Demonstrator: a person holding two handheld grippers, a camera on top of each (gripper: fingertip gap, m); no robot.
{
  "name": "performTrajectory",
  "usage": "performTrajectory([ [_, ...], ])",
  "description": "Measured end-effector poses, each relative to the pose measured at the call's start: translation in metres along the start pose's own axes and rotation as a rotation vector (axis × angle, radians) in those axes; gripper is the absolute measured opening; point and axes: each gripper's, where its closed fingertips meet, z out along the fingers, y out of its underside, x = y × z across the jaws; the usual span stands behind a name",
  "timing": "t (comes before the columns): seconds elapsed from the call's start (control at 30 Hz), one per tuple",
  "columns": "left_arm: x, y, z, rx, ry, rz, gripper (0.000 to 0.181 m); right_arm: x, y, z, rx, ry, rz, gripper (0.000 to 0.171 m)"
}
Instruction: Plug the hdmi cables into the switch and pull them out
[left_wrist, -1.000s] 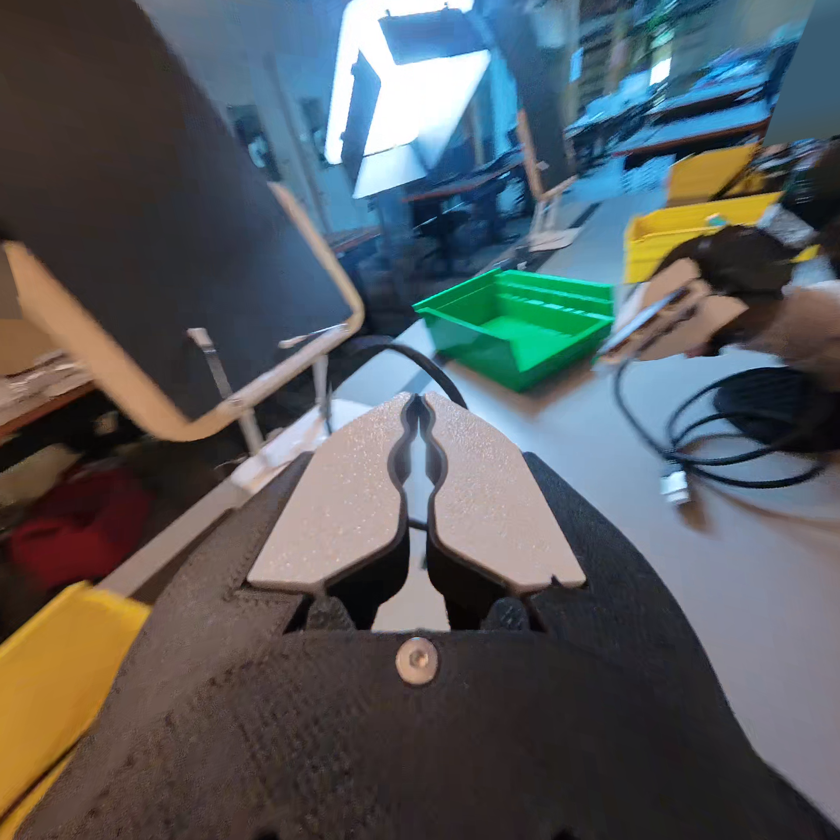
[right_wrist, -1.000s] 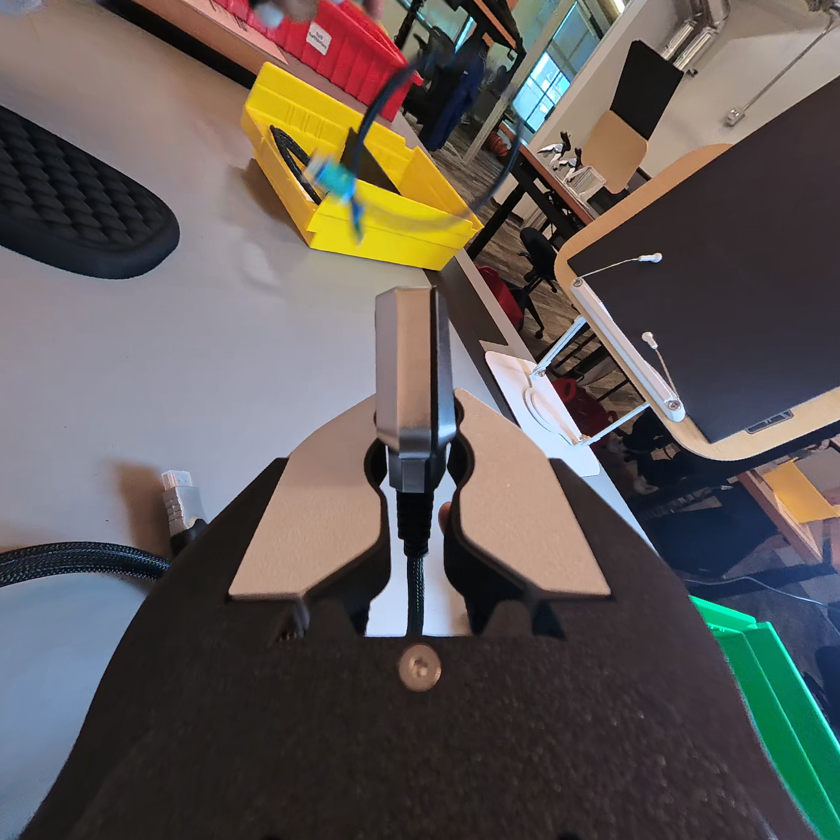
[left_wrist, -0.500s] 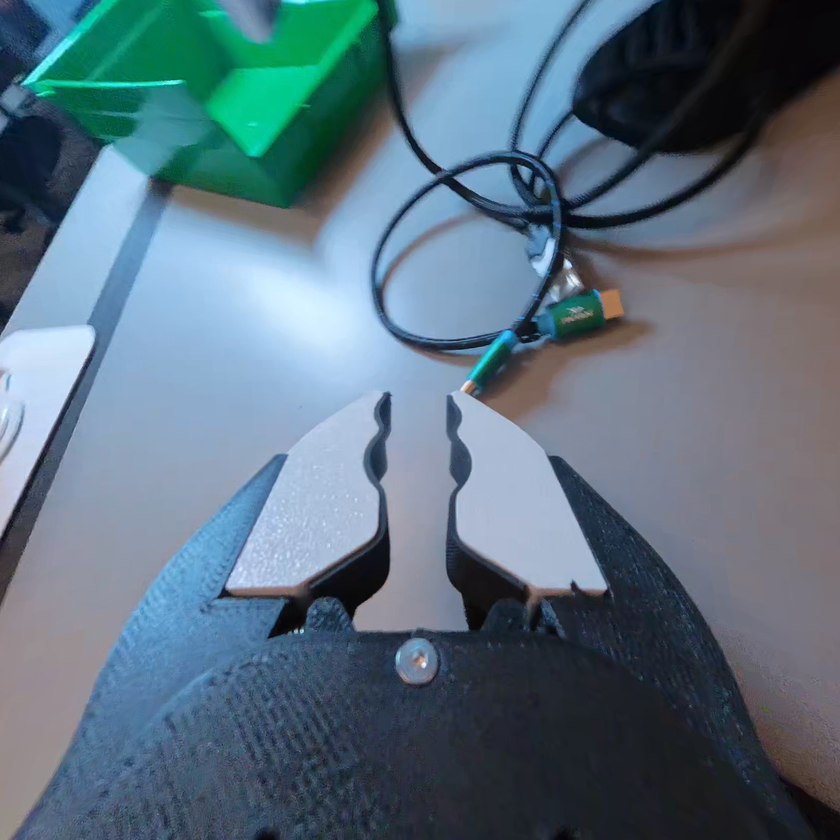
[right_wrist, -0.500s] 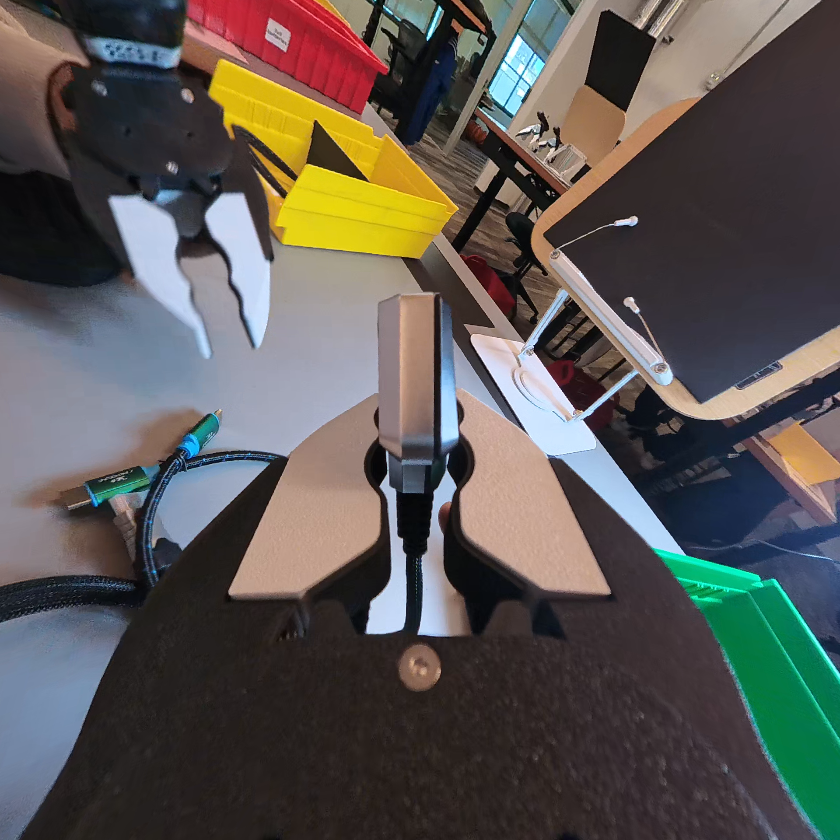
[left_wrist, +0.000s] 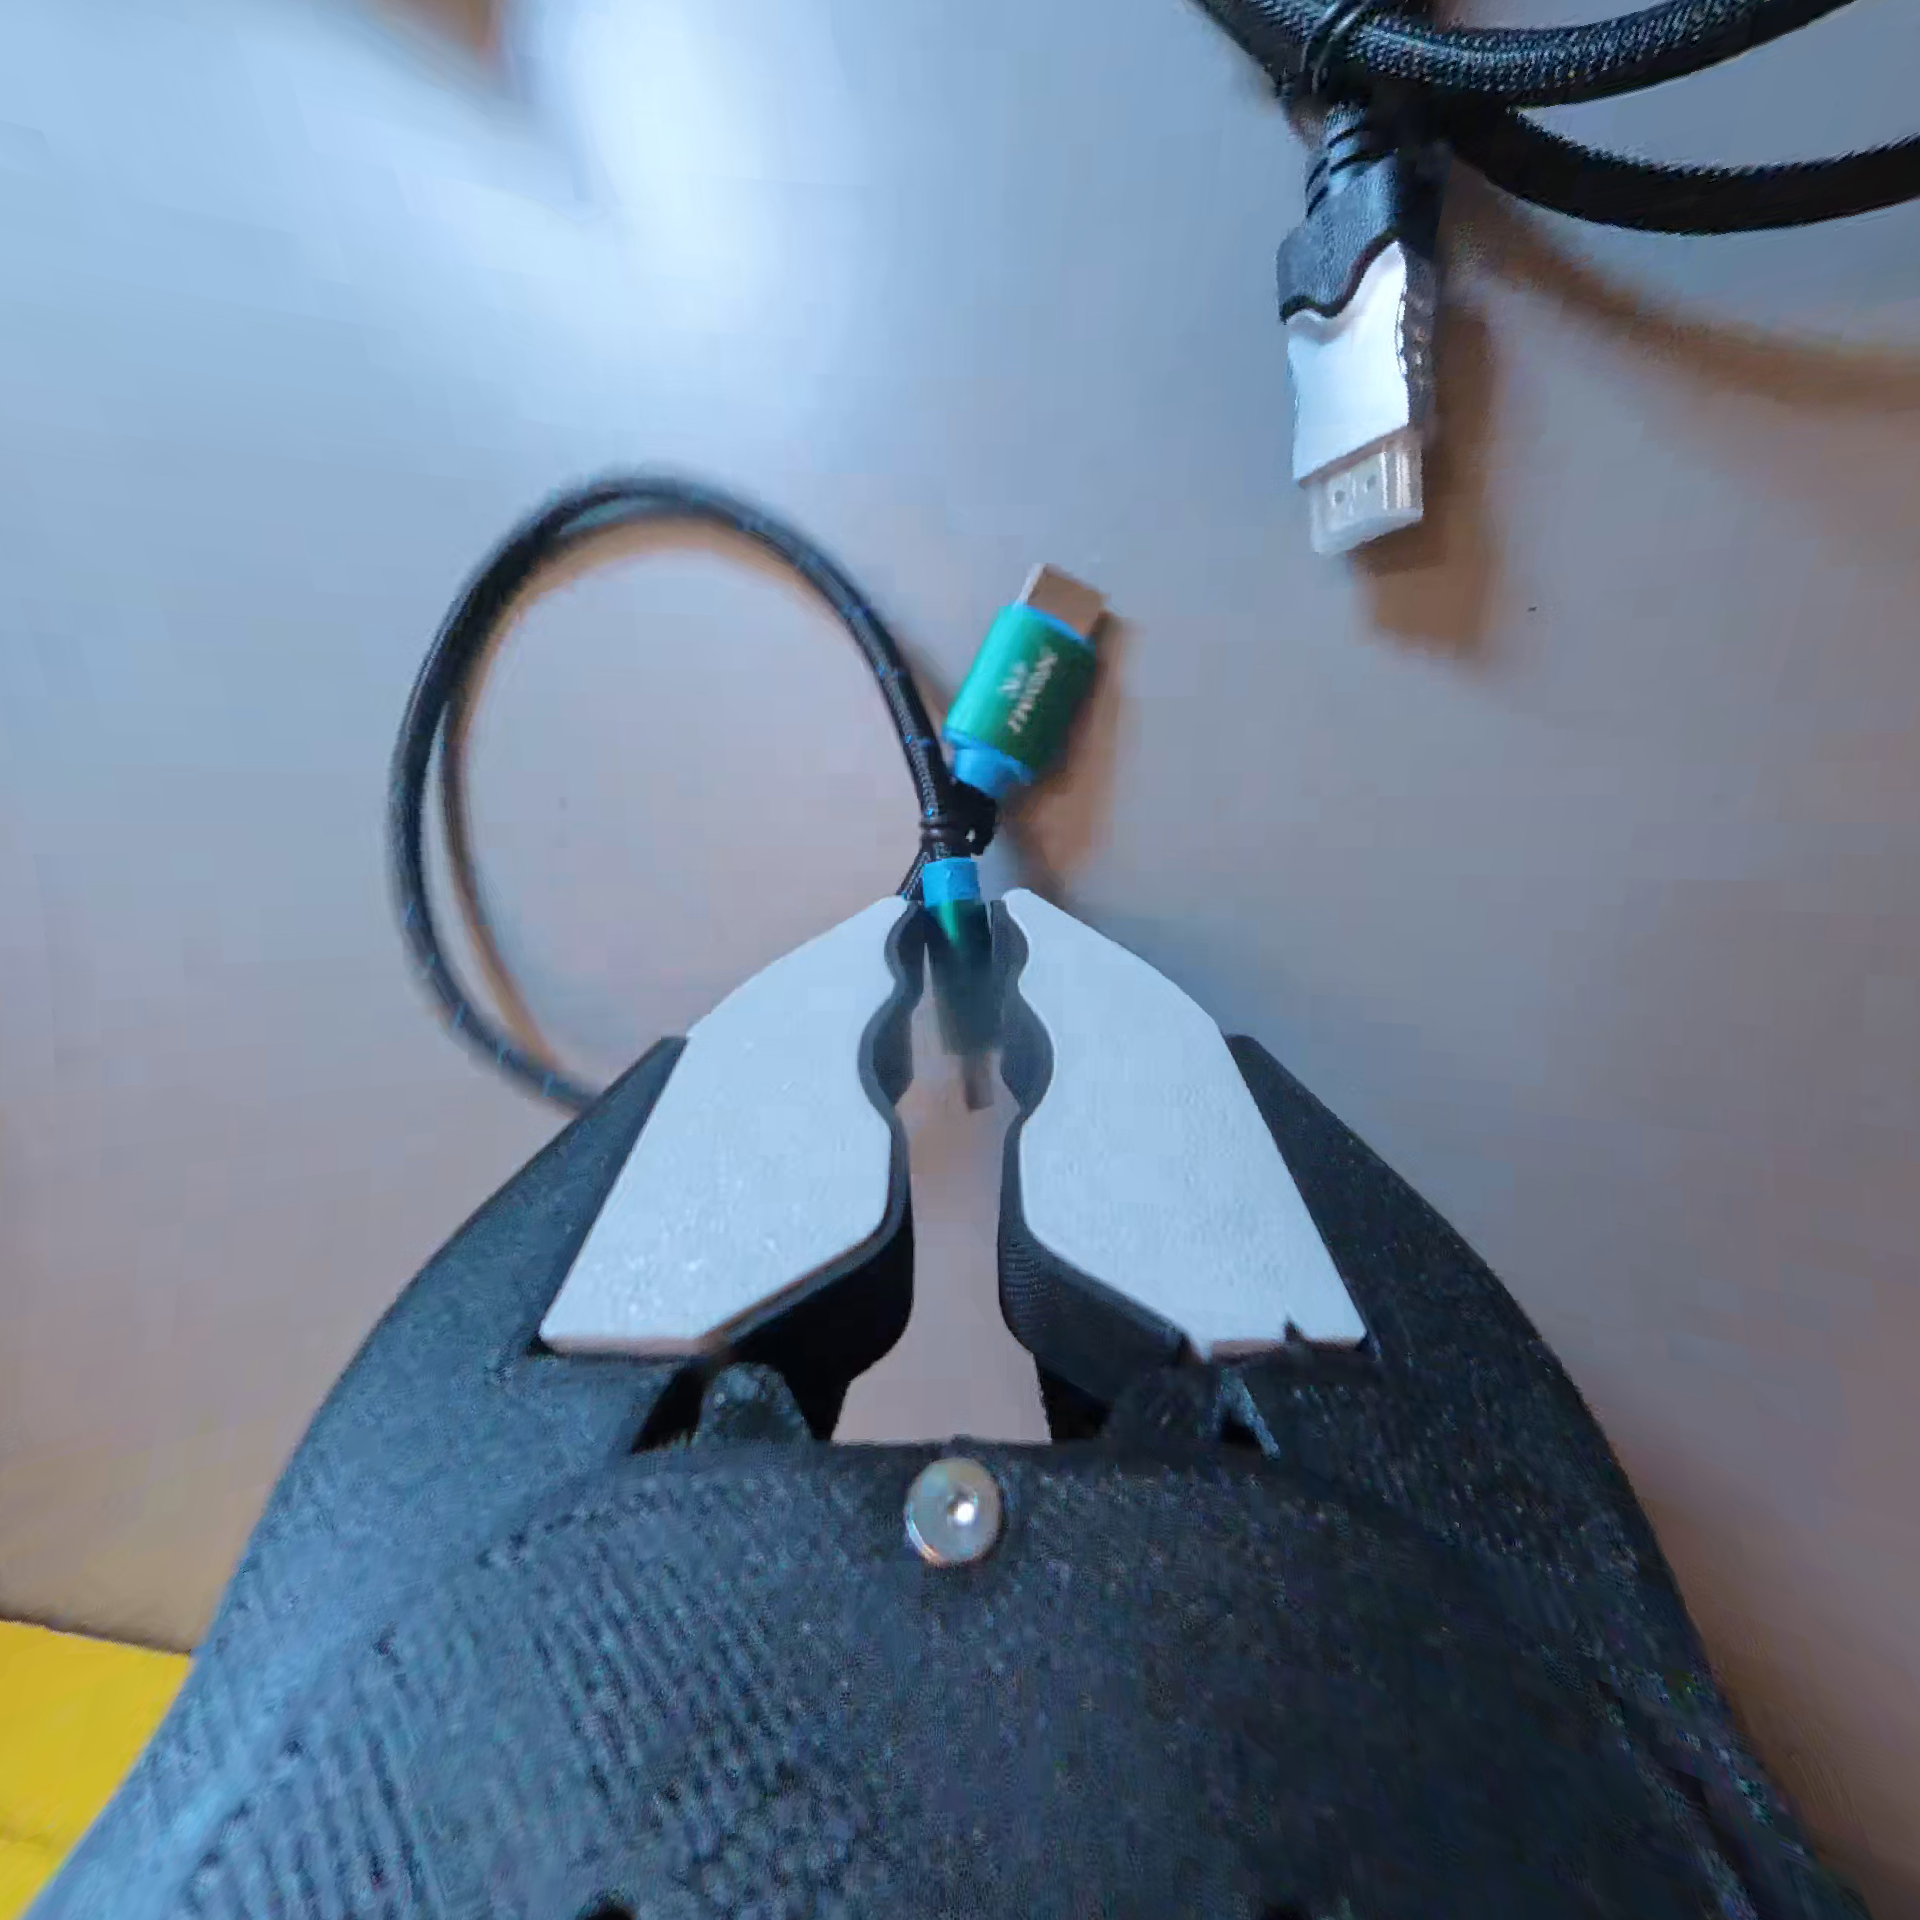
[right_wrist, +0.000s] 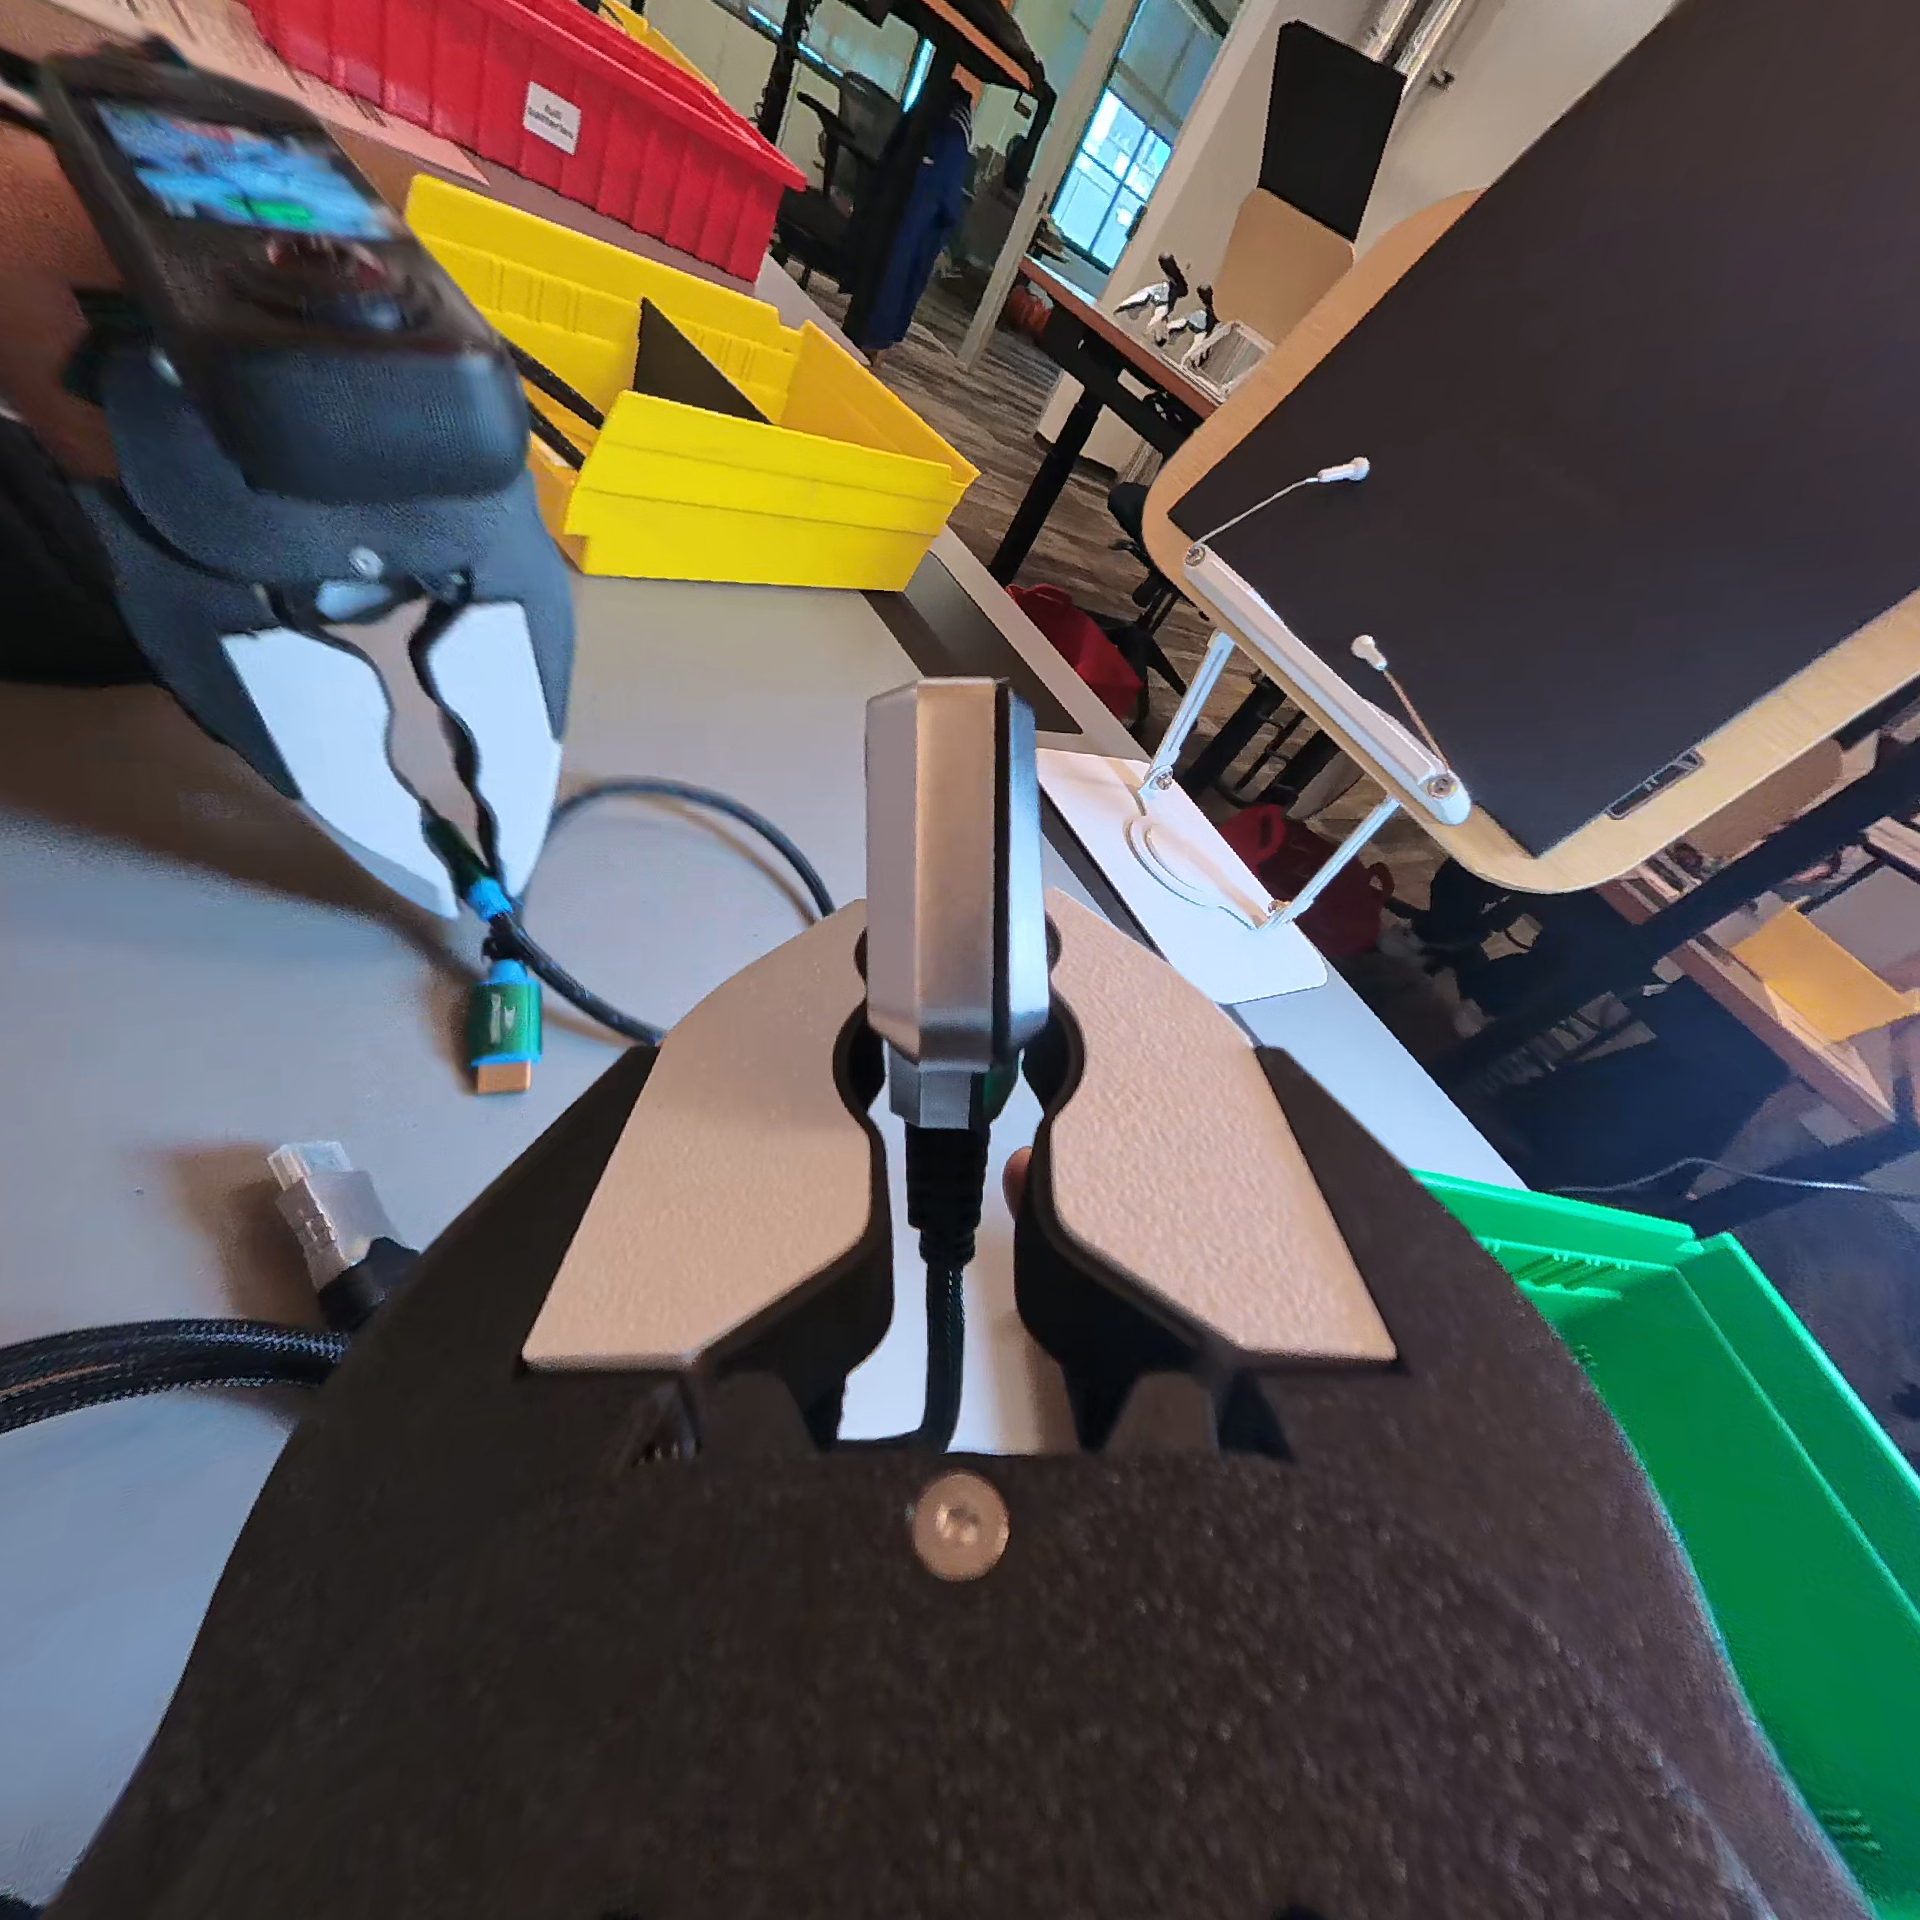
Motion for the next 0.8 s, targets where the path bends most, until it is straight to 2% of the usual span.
performTrajectory([
  [0.07,0.007,0.005,-0.015,0.029,0.008,-0.075,0.013,0.002,0.002,0.000,-0.005,0.000,0.020,0.022],
  [0.13,0.024,-0.007,-0.034,0.155,0.068,-0.083,0.017,0.002,0.003,0.001,-0.006,-0.001,0.025,0.023],
  [0.23,0.032,-0.009,-0.048,0.228,0.091,-0.023,0.024,0.001,0.000,0.002,0.001,0.003,0.029,0.022],
  [0.37,0.035,0.007,-0.039,0.208,0.144,0.064,0.027,-0.002,-0.002,0.003,0.005,-0.003,0.028,0.022],
  [0.47,0.025,0.028,-0.022,0.121,0.122,0.238,0.029,-0.004,0.000,0.005,0.007,-0.013,0.030,0.022],
  [0.53,0.028,0.037,-0.012,0.092,0.168,0.314,0.035,-0.005,0.001,0.005,0.007,-0.018,0.029,0.023],
  [0.63,0.036,0.029,-0.005,0.162,0.249,0.326,0.037,-0.006,0.002,0.005,0.007,-0.024,0.029,0.023],
  [0.8,0.047,0.007,0.002,0.234,0.292,0.302,0.038,-0.008,0.006,0.009,0.000,-0.037,0.044,0.023],
])
